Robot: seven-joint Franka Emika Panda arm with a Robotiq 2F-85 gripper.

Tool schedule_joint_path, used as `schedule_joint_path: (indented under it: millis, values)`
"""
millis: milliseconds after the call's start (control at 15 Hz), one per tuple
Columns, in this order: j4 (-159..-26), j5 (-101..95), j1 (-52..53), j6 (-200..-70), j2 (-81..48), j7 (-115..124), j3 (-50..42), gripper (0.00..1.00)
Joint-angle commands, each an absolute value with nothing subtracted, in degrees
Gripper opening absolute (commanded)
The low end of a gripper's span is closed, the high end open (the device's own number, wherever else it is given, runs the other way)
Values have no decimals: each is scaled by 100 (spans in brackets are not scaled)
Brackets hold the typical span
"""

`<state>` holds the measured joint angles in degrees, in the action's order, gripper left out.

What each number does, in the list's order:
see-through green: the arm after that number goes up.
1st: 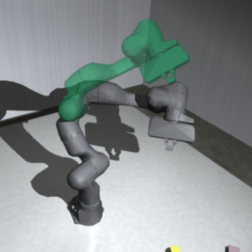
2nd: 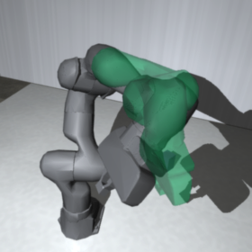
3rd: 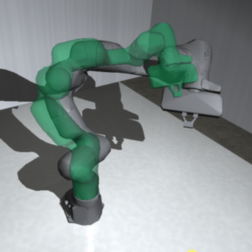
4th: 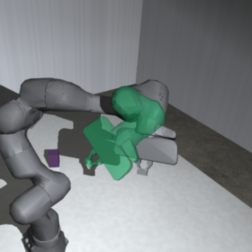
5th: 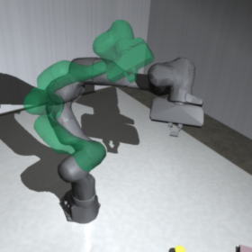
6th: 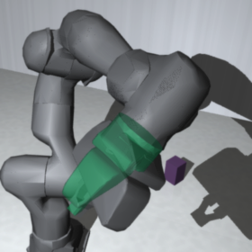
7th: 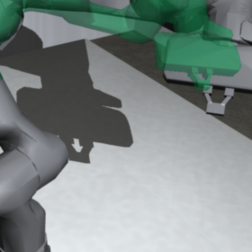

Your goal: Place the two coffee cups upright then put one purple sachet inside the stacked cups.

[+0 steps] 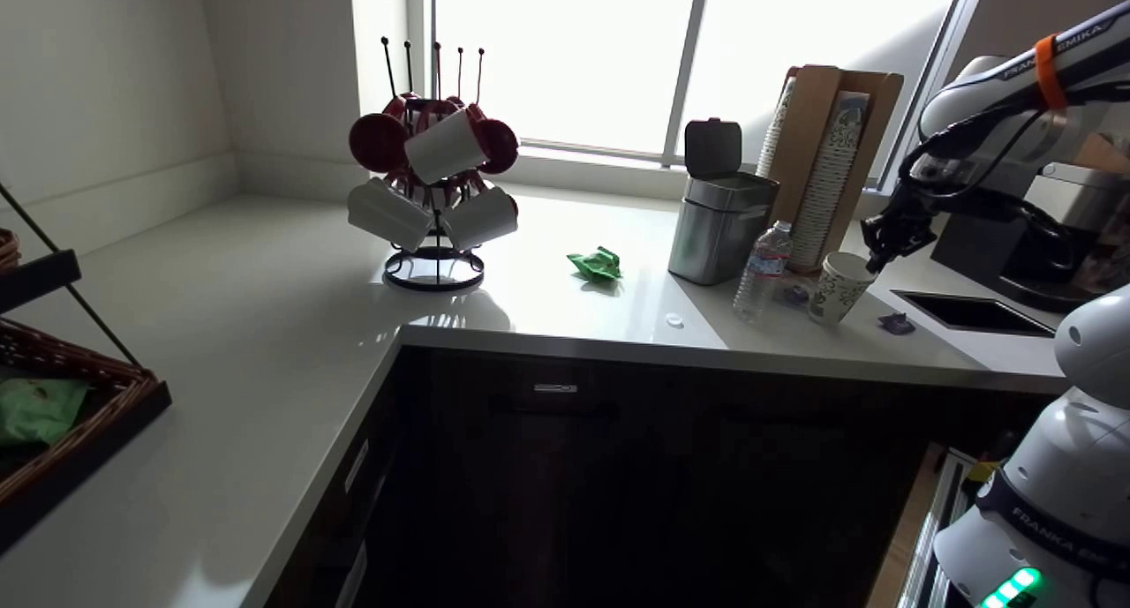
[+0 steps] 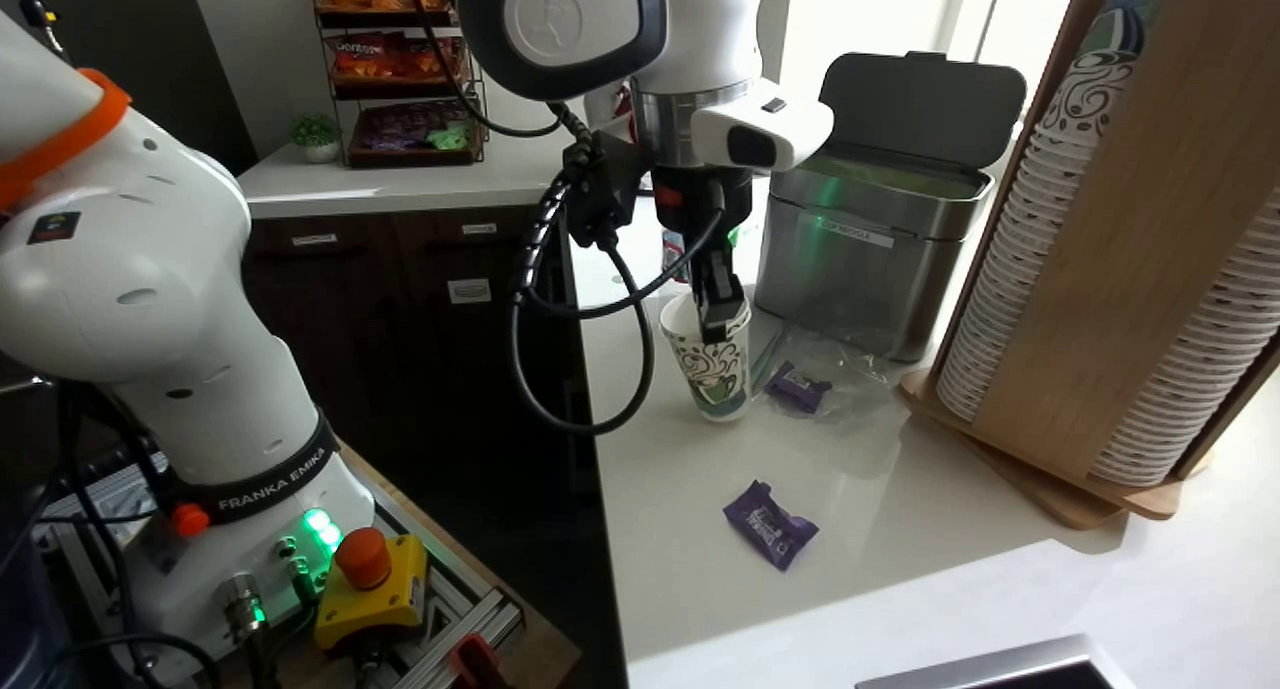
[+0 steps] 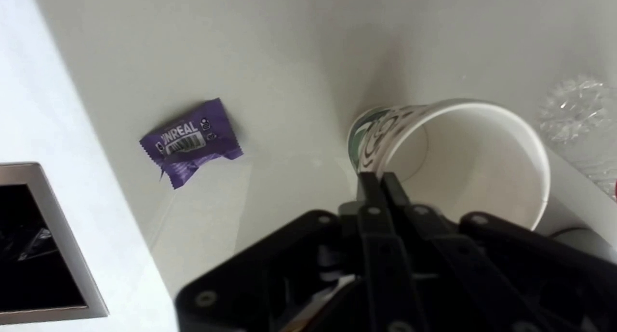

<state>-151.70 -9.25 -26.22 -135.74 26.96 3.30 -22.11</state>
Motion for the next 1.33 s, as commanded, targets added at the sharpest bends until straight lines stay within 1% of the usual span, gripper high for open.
schedule_joint_path:
  millis: [0, 800, 1200, 1267]
  values:
    - [-15286, -600, -2668, -13629, 2901, 108, -2319, 1]
    - [-14853, 266, -2568, -12801, 2674, -7, -2518, 1]
    - [-14606, 40, -2660, -12295, 2470, 111, -2384, 1]
    - [-14565, 13, -2657, -12229, 2442, 113, -2372, 29]
